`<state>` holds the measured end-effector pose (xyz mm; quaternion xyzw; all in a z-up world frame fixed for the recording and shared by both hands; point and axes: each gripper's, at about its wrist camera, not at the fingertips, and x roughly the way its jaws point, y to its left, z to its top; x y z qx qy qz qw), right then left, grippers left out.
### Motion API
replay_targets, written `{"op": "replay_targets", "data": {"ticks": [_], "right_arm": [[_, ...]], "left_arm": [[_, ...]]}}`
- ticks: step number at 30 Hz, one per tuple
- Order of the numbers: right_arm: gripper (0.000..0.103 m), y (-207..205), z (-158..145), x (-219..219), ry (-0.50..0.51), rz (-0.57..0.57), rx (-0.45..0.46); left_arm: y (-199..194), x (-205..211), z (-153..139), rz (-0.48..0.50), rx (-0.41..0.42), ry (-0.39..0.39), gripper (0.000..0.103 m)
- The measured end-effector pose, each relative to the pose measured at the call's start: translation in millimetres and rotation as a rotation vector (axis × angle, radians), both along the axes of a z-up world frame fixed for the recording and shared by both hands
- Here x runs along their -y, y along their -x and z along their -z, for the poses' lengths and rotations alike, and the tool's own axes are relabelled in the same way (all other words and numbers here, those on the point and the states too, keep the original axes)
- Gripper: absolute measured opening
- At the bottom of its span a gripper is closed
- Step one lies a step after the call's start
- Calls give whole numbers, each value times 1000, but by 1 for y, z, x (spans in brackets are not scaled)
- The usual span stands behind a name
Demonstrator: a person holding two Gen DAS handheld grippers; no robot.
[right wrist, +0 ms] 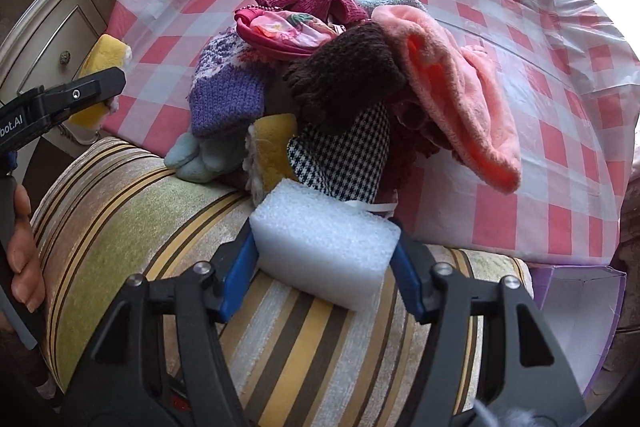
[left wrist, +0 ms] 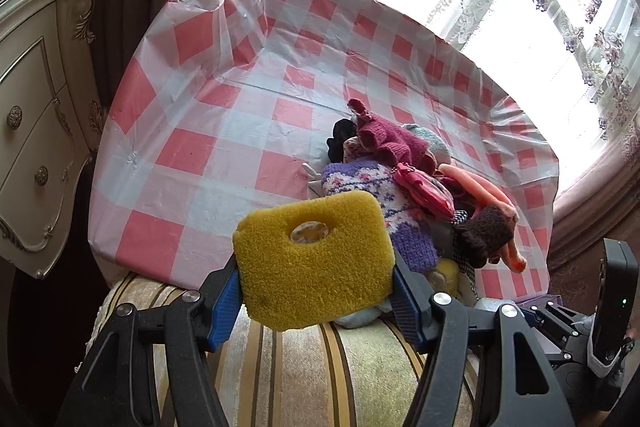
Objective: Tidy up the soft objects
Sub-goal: 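Grasp the yellow sponge with the left tool while the right tool grasps the white foam block, then carry both items over the purple box and open both tools to drop them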
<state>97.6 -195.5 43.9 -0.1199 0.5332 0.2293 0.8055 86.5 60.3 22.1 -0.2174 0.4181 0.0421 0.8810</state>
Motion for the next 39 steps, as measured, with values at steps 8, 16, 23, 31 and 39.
{"op": "replay_targets", "data": {"ticks": [8, 16, 23, 31, 39], "right_arm": [[66, 24, -30, 56, -124, 103, 71], [66, 44, -46, 147, -184, 272, 135], [66, 60, -40, 249, -180, 464, 163], [66, 73, -37, 351, -130, 700, 204], [85, 93, -42, 414, -122, 876, 300]], "left_arm": [[10, 53, -17, 139, 19, 21, 65], [14, 133, -38, 330, 11, 26, 65], [17, 222, -50, 517, -20, 10, 66], [12, 350, -52, 749, -85, -57, 66], [-9, 462, -70, 929, -27, -51, 87]]}}
